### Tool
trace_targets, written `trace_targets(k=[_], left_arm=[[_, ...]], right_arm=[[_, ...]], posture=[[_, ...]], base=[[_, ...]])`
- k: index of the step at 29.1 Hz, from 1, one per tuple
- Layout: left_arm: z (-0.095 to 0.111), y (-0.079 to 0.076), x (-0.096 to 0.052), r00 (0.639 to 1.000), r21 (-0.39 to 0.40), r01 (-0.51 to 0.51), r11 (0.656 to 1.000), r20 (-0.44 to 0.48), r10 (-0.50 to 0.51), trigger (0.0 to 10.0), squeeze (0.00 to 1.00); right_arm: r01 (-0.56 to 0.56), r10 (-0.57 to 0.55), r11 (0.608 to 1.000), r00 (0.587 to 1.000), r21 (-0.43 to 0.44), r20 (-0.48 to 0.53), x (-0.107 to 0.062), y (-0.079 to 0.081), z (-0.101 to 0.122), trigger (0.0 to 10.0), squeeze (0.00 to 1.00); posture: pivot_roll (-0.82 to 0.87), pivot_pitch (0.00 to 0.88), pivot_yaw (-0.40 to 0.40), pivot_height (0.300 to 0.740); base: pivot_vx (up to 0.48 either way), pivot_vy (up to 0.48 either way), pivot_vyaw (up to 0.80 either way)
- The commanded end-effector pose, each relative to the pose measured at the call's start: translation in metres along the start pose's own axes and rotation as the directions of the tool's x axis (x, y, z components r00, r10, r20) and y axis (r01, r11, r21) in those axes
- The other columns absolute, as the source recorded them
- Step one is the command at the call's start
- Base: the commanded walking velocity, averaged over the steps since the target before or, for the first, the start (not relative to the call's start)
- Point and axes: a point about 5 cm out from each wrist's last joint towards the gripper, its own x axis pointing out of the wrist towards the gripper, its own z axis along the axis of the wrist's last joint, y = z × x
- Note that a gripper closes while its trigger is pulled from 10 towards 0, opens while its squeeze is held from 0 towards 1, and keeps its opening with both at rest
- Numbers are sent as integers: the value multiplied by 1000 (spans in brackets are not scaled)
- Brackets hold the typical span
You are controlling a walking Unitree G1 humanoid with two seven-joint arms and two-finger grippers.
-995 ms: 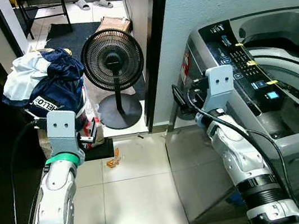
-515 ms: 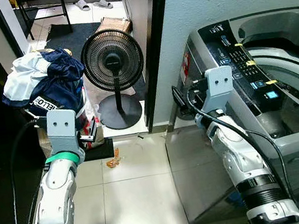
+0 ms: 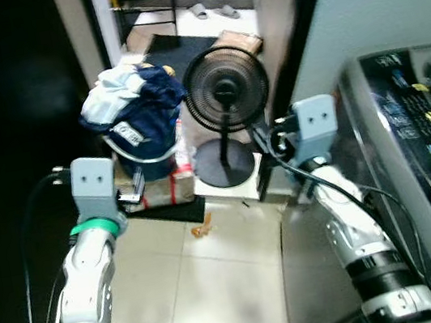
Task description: Clothes washing
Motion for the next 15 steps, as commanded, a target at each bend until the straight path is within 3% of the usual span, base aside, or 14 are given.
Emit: trace_targets(k=[1, 7, 15], left_arm=[[-5, -4, -1, 1000, -2, 9, 1000, -18, -9, 10000, 0], [-3, -4, -1, 1000, 0, 6, 1000, -1, -6, 10000, 0], [-2, -4, -1, 1000, 3, 7, 1000, 6, -7, 10000, 0]], right_arm=[[18, -18, 1000, 1000, 5, -24, -3, -6, -7, 10000, 0], [15, -15, 1000, 1000, 22, -19, -3, -5, -7, 10000, 0], [9, -9, 999, 1000, 32, -10, -3, -3, -6, 10000, 0]], posture=[[65, 22, -59, 740], [66, 23, -59, 740], [65, 25, -59, 740]], base=[[0, 0, 800], [0, 0, 797], [379, 295, 0]])
